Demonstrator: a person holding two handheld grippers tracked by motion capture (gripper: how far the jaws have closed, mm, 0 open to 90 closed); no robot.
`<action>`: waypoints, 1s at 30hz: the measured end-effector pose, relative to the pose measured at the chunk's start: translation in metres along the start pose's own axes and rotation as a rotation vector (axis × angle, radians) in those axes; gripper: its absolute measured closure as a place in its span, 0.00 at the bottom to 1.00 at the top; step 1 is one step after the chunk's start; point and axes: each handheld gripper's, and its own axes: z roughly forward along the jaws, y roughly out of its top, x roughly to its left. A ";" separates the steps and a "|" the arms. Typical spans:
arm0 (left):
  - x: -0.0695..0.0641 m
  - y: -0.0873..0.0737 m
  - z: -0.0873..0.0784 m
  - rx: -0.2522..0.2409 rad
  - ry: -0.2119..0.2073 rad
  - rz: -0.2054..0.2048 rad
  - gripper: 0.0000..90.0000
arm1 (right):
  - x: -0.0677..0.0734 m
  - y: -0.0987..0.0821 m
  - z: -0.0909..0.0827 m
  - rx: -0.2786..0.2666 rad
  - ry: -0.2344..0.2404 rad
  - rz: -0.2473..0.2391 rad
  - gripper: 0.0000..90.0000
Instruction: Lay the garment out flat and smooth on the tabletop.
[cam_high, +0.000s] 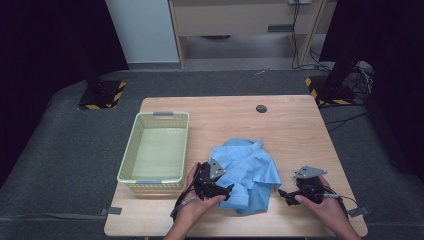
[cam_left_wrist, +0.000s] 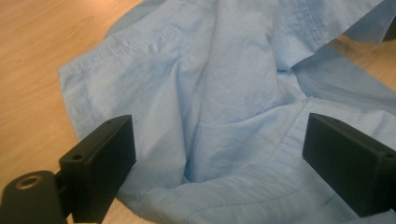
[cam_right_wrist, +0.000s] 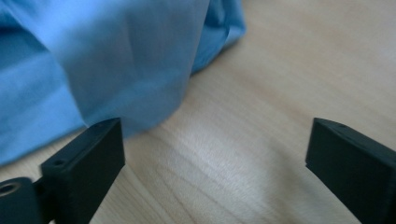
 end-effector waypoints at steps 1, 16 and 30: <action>-0.001 -0.002 0.000 0.000 0.008 0.004 0.12 | 0.000 0.003 -0.005 -0.022 -0.006 0.005 0.10; 0.001 -0.015 -0.003 0.038 0.025 0.037 0.87 | 0.025 0.024 -0.034 -0.185 0.032 -0.118 0.50; -0.003 -0.004 -0.013 -0.013 -0.016 0.054 1.00 | 0.040 0.021 -0.028 -0.115 0.050 -0.226 0.61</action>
